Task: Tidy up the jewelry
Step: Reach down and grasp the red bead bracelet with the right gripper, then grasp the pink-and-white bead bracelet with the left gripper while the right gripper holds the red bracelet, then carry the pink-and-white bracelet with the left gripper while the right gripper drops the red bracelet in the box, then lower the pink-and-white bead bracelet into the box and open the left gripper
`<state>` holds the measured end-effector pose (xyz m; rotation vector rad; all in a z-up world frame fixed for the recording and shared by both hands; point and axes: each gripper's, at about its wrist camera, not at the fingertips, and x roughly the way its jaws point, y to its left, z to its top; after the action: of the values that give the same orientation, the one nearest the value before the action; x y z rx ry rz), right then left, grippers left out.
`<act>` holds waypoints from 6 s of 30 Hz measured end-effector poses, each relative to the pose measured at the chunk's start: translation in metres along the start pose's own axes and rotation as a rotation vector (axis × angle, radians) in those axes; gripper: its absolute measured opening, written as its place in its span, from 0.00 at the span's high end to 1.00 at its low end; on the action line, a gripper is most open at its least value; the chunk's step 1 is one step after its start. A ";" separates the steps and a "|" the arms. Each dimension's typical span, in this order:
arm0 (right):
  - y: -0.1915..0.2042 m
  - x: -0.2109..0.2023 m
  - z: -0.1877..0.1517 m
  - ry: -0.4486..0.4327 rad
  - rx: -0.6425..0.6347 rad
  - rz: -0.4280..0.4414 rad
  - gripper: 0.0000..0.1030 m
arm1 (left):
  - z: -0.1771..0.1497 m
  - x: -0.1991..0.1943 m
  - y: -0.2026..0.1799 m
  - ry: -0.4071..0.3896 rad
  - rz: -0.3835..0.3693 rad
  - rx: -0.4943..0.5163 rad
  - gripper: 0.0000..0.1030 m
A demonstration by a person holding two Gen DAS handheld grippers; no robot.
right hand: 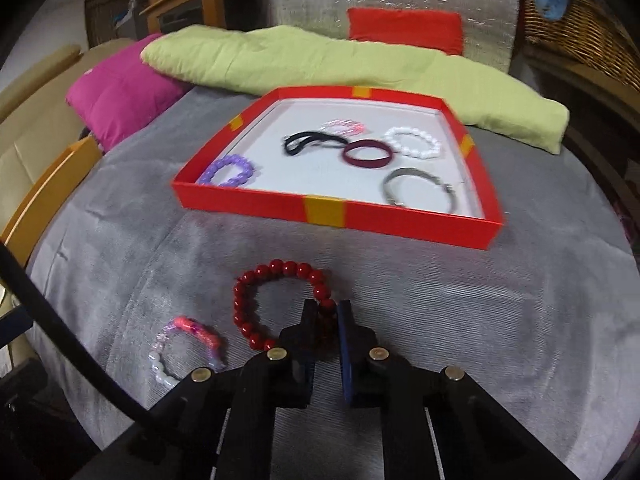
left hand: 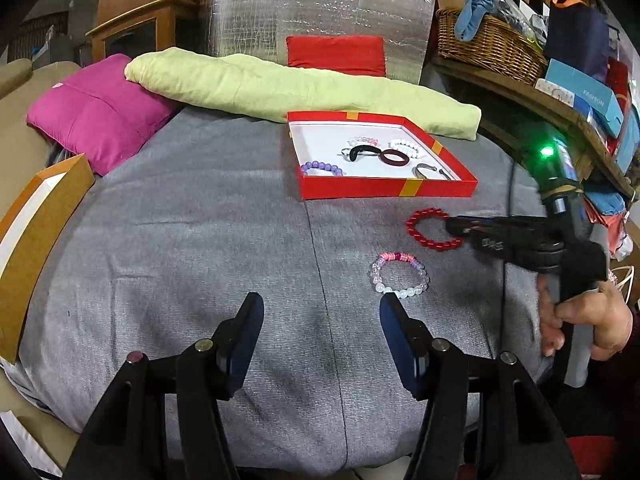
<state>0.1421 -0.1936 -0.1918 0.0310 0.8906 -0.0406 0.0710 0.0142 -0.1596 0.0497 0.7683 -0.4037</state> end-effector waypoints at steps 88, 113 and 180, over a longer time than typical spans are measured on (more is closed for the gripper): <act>-0.063 -0.051 0.020 -0.145 0.313 0.227 0.90 | 0.060 0.079 -0.021 -0.018 -0.010 0.062 0.85; -0.079 -0.044 0.040 -0.177 0.419 0.324 0.90 | 0.113 0.089 0.006 -0.136 -0.064 -0.055 0.85; -0.067 0.022 0.092 -0.170 0.482 0.457 0.90 | 0.160 0.157 0.011 -0.092 0.153 -0.006 0.85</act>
<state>0.2244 -0.2647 -0.1521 0.6699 0.6706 0.1678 0.2832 -0.0592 -0.1528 0.0833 0.6704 -0.2564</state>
